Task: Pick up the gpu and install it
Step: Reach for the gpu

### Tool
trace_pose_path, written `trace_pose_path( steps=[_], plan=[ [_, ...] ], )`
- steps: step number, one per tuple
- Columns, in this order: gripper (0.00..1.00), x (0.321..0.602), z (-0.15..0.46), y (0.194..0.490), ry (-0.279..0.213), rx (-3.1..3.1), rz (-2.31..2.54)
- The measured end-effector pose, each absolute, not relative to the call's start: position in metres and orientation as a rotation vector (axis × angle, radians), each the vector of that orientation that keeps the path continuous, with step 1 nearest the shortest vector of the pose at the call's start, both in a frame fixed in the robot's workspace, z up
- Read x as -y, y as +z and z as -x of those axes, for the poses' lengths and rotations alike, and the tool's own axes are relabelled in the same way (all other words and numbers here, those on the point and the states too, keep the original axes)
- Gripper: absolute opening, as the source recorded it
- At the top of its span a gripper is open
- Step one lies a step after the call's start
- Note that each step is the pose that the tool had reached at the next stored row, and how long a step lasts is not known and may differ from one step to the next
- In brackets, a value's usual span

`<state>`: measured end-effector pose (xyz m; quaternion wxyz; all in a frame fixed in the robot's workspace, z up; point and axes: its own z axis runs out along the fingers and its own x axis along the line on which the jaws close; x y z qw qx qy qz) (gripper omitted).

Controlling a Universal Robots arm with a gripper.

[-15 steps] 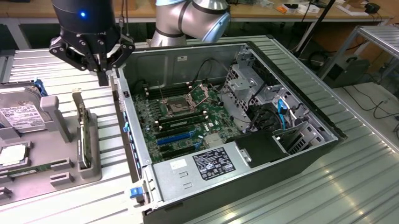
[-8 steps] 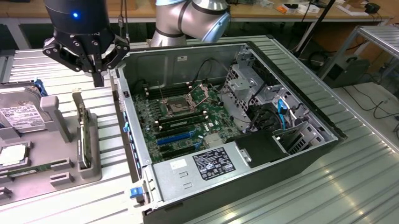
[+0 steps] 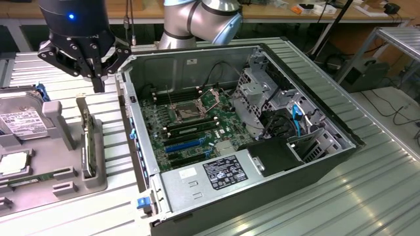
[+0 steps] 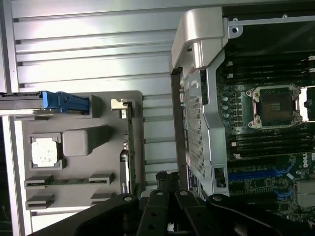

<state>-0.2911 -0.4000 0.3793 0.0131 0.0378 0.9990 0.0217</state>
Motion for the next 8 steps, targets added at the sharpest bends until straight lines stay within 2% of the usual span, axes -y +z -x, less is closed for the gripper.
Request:
trace_pose_path(
  steps=[8],
  plan=[
    [0.1, 0.4001, 0.302, 0.3787, 0.068, -3.113, -0.118]
  ],
)
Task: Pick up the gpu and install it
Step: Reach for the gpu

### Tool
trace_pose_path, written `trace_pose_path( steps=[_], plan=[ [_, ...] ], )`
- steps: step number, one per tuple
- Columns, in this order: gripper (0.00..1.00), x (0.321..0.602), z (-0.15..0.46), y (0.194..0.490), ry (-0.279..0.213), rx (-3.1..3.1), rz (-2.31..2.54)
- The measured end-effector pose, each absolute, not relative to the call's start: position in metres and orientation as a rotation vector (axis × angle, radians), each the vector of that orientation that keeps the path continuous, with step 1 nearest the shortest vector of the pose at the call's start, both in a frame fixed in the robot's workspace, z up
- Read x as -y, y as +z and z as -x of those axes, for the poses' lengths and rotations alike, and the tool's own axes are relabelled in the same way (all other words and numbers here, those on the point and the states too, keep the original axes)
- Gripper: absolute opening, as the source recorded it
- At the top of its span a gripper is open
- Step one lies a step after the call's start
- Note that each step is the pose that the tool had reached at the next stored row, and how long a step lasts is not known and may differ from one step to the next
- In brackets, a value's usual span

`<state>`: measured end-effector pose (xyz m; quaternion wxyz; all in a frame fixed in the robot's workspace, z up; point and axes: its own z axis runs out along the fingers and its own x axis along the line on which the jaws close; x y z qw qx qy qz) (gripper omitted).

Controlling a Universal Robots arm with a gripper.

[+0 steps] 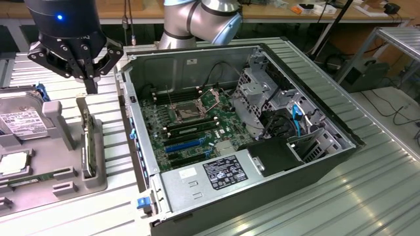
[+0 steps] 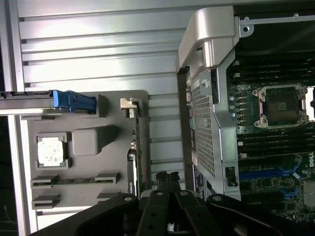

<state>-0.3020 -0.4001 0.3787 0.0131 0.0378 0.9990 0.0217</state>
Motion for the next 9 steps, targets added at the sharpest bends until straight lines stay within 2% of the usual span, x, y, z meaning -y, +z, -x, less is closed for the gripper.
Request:
trace_pose_path(
  steps=[9],
  plan=[
    [0.1, 0.4001, 0.3123, 0.378, 0.068, -3.113, -0.118]
  ],
)
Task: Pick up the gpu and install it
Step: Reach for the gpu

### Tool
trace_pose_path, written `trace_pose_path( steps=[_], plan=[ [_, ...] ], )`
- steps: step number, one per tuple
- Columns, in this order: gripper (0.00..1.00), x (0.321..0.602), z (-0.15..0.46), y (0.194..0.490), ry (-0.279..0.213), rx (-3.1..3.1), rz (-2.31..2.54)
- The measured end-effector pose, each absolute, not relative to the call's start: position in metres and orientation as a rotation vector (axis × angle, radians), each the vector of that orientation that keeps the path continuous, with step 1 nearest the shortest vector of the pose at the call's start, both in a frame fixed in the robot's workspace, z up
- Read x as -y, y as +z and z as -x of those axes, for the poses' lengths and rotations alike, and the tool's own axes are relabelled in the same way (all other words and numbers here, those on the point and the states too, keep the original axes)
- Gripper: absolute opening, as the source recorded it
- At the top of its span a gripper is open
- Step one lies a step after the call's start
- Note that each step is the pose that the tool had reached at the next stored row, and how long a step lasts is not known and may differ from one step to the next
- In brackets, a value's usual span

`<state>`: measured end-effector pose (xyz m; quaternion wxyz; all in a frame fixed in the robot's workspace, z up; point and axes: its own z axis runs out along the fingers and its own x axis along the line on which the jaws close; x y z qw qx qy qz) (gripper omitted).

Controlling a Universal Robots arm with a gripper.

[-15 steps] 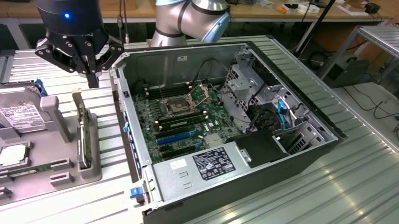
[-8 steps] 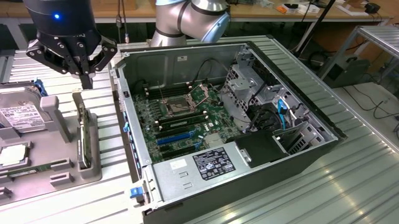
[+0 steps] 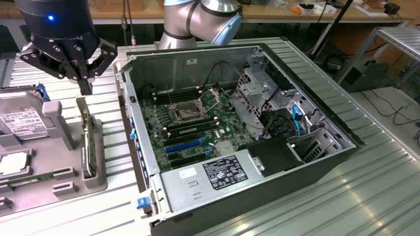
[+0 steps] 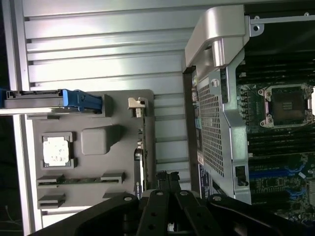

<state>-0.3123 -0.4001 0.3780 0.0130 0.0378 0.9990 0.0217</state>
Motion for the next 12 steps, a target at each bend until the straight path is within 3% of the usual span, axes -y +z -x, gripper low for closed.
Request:
trace_pose_path(
  steps=[12],
  plan=[
    [0.1, 0.4, 0.328, 0.377, 0.068, -3.113, -0.118]
  ],
)
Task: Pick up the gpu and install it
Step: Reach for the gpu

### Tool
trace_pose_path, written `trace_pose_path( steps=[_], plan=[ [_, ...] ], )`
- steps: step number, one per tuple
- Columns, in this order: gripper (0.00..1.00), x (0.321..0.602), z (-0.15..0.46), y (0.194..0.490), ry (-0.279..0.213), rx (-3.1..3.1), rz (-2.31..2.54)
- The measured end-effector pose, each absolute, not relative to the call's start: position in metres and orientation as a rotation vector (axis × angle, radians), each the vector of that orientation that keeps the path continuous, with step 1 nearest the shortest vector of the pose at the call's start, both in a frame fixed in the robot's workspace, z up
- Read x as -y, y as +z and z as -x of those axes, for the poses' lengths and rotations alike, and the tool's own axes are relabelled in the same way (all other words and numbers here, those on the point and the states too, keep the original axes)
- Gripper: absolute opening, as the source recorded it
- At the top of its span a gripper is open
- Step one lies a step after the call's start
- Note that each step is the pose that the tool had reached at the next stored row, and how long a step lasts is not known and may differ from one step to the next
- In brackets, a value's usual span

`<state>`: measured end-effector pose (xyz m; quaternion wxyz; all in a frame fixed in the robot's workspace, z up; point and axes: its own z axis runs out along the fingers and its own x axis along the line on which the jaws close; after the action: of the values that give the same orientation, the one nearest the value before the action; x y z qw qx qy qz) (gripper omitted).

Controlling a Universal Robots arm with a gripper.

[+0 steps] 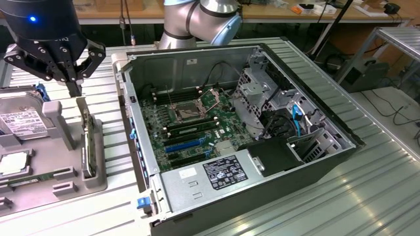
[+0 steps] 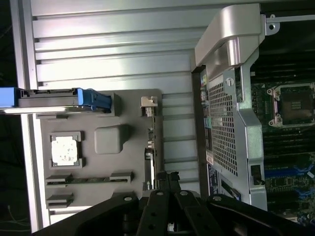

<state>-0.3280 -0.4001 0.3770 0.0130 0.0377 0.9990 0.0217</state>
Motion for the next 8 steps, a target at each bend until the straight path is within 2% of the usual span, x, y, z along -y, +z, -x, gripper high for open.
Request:
trace_pose_path(
  steps=[8],
  plan=[
    [0.1, 0.4002, 0.3359, 0.3763, 0.068, -3.112, -0.118]
  ],
)
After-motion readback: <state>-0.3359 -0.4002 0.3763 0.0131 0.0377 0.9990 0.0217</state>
